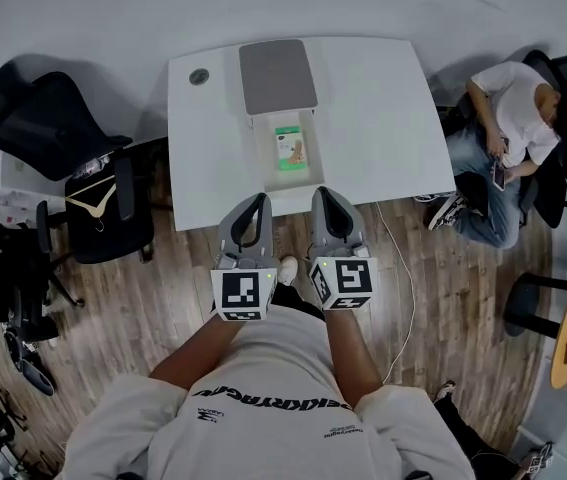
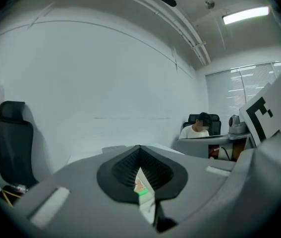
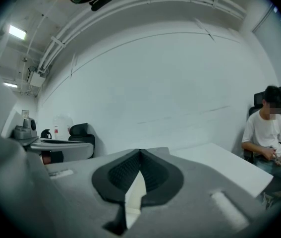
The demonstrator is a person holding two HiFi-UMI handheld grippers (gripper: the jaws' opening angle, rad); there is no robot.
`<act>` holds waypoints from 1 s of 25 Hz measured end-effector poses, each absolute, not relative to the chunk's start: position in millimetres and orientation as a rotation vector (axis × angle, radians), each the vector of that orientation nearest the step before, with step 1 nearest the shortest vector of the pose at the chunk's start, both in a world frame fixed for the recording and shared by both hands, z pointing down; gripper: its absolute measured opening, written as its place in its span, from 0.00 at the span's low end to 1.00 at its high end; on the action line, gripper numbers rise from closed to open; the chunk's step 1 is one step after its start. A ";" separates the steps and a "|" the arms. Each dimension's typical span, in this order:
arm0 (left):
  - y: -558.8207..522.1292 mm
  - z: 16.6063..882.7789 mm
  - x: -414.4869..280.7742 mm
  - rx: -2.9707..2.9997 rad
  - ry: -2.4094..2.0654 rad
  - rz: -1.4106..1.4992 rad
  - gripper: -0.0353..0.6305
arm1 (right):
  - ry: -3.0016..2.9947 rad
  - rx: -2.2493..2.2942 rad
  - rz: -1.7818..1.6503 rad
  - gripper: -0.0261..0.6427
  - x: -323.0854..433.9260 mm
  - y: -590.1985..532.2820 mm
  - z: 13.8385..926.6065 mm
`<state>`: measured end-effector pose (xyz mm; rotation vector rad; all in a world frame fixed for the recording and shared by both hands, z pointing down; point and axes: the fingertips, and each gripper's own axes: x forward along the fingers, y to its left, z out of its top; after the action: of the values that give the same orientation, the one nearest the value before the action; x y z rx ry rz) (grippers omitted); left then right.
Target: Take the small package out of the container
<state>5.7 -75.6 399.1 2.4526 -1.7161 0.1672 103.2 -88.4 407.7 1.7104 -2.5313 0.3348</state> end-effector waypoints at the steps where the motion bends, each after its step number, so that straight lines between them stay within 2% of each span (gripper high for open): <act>1: -77.2 400.1 5.9 2.449 -1.718 0.169 0.06 | -2.529 1.706 0.340 0.04 103.4 -90.5 409.8; 25: -129.2 433.1 -24.6 2.445 -1.613 0.204 0.06 | -2.387 1.709 0.442 0.04 75.3 -147.0 458.7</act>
<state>-24.6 -129.2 433.1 2.4451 -1.6130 0.2041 75.3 -147.0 458.7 1.7094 -2.3872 0.4415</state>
